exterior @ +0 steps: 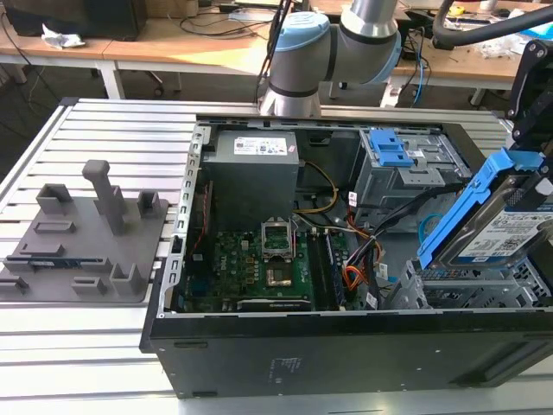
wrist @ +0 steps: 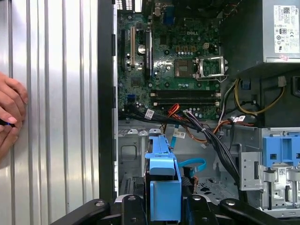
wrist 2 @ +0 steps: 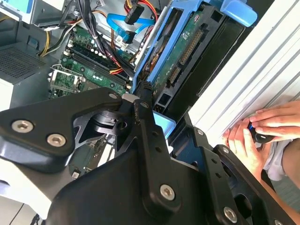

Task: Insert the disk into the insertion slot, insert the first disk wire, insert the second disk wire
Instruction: 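Insert the disk into the insertion slot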

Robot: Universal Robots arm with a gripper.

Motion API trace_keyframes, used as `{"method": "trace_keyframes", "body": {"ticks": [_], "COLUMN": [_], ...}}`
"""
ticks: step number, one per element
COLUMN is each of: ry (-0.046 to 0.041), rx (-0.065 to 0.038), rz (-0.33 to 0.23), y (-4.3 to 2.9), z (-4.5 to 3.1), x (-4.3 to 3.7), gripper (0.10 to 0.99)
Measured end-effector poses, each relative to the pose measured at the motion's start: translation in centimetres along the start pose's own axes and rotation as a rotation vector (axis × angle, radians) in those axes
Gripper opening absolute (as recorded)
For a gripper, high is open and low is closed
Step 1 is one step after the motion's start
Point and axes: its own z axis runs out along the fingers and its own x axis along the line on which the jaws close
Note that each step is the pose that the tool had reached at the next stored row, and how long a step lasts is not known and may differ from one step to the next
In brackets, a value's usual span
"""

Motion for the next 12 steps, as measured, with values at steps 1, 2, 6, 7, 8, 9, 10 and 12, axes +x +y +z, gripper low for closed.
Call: {"method": "trace_keyframes", "body": {"ticks": [1,2,6,7,8,9,10,12], "ry": [0.0,0.0,-0.0001,-0.0001,-0.0001,-0.0001,0.0003,0.0013], "rx": [0.0,0.0,0.0,0.0,0.0,0.0,0.0,0.0], "rz": [0.0,0.0,0.0,0.0,0.0,0.0,0.0,0.0], "y": [0.0,-0.01,-0.02,-0.02,-0.03,-0.03,-0.03,-0.03], "z": [0.06,0.13,0.66,0.78,0.9,1.03,1.14,1.44], "x": [0.0,0.01,0.03,0.04,0.04,0.05,0.06,0.07], "gripper": [0.365,0.365,0.365,0.365,0.365,0.365,0.365,0.365]}}
